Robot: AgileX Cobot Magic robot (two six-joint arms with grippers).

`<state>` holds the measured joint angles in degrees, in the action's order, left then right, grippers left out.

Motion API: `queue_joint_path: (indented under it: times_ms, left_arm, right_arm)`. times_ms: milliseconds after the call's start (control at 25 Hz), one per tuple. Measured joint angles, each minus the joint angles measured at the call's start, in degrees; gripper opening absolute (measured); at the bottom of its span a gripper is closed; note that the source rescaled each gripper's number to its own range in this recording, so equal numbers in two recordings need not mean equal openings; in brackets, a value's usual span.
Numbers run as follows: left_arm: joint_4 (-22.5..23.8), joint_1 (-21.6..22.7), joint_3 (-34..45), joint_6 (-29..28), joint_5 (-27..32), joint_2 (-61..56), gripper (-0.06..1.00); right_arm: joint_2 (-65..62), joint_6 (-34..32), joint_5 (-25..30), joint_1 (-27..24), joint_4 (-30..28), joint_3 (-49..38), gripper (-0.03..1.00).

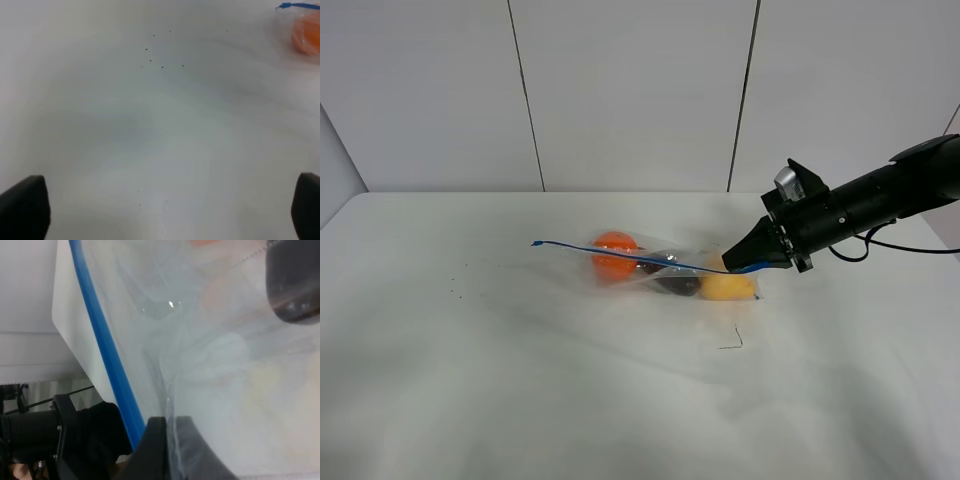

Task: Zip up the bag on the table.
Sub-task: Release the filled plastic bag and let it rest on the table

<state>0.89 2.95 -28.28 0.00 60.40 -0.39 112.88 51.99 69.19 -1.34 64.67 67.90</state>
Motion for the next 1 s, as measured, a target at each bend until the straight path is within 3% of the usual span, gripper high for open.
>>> queue_joint_path:
  times_ms: [280,360,440,520,600,720,1000]
  left_arm:
    - [0.0,0.0,0.0,0.0,0.0,0.0,1.0]
    - [0.0,0.0,0.0,0.0,0.0,0.0,1.0]
    - [0.0,0.0,0.0,0.0,0.0,0.0,1.0]
    - [0.0,0.0,0.0,0.0,0.0,0.0,1.0]
    - [0.0,0.0,0.0,0.0,0.0,0.0,1.0]
    - [0.0,0.0,0.0,0.0,0.0,0.0,1.0]
    - [0.0,0.0,0.0,0.0,-0.1,0.0,1.0]
  right_arm:
    - [0.0,0.0,0.0,0.0,0.0,0.0,0.0]
    - [0.0,0.0,0.0,0.0,0.1,0.0,0.09]
    - [0.0,0.0,0.0,0.0,0.1,0.0,0.32]
    - [0.0,0.0,0.1,0.0,0.1,0.0,0.69]
    - [0.0,-0.3,0.1,0.0,0.1,0.0,0.89]
    - [0.0,-1.7,0.1,0.0,0.1,0.0,0.98]
    - [0.0,-3.9,0.1,0.0,-2.1,0.0,1.0]
